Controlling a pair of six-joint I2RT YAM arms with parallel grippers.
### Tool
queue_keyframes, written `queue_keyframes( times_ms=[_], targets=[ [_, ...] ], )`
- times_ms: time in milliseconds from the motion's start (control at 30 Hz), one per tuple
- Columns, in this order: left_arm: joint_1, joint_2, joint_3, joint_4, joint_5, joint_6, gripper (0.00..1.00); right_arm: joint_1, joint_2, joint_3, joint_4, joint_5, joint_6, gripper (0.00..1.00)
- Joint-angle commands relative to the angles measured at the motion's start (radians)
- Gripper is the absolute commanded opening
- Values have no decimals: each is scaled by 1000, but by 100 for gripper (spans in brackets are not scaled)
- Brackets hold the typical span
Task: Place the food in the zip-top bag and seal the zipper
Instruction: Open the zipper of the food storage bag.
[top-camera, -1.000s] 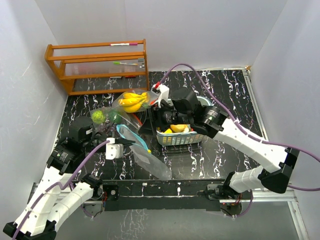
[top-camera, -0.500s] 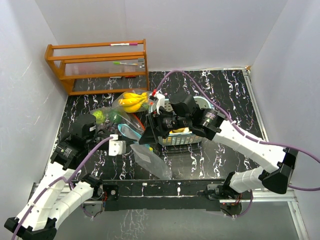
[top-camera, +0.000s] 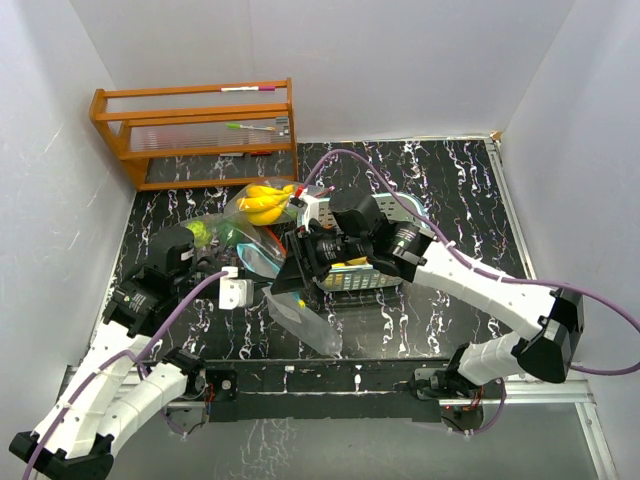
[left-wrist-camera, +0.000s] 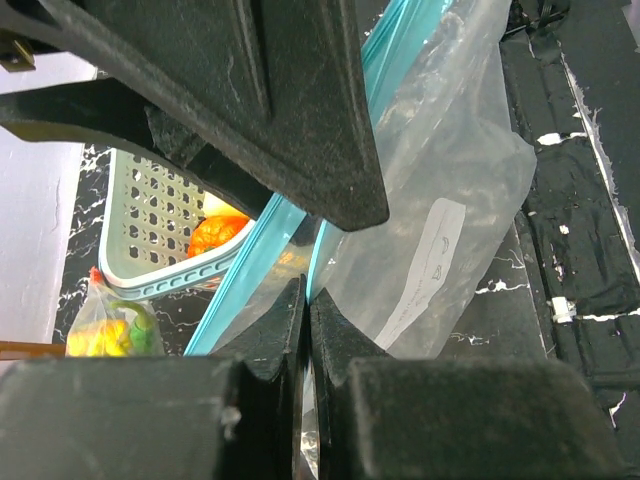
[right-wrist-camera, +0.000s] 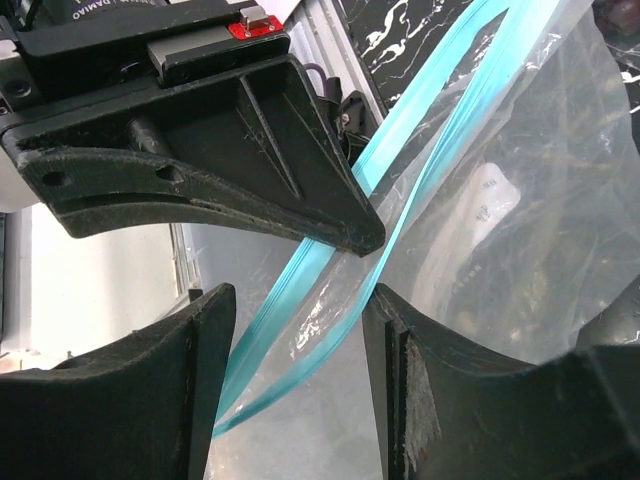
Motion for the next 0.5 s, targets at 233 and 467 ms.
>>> queue_keyframes(
  times_ms=[233,467],
  targets=[
    [-6,-6,10,20,40,15,0,17,25,-35,119,-42,16,34],
    [-6,-16,20,-4,30,15,0,16,-15,-34,35,165,-18,14]
  ],
)
